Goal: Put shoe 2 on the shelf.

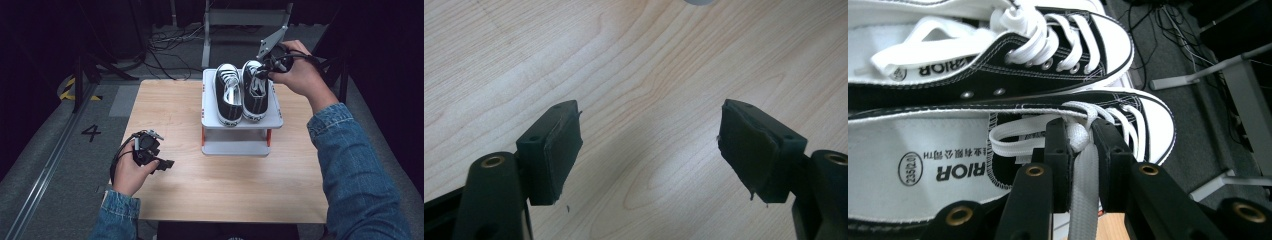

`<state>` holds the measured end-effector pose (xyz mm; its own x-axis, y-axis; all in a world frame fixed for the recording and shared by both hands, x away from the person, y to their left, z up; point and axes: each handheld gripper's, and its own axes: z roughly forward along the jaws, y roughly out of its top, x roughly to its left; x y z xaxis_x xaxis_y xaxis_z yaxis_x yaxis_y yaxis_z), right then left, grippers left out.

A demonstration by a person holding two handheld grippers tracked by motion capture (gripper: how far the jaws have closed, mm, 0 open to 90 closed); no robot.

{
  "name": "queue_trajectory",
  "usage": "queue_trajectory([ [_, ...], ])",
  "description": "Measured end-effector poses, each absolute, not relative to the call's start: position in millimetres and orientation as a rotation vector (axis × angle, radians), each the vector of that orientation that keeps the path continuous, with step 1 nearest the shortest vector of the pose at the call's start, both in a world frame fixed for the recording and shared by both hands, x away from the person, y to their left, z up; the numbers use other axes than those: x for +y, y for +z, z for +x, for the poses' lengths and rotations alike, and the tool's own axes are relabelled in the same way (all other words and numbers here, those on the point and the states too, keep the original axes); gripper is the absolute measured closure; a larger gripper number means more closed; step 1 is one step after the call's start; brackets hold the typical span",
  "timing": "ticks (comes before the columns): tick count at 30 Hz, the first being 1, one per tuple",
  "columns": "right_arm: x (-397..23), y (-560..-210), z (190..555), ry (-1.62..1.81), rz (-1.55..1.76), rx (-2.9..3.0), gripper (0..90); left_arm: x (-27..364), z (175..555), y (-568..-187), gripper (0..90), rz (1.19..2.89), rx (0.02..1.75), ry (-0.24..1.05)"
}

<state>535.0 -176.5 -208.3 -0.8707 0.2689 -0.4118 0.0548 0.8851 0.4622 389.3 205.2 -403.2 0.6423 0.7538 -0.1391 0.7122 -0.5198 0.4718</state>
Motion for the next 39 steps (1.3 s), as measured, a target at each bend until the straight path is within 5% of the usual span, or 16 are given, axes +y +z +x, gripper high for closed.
queue_trajectory([
  [26,-171.1,-224.4,529.5,0.633,0.252,2.626,77.3,196.7,390.0,-405.2,25.6,2.391,1.129,0.103],
  [34,-192.8,-224.4,515.6,0.782,0.4,2.538,46.7,200.6,390.9,-403.3,25.6,2.383,1.132,0.112],
  [39,-227.8,-218.9,496.6,0.897,0.605,2.469,37.5,205.1,395.3,-402.1,25.4,2.39,1.17,0.154],
])
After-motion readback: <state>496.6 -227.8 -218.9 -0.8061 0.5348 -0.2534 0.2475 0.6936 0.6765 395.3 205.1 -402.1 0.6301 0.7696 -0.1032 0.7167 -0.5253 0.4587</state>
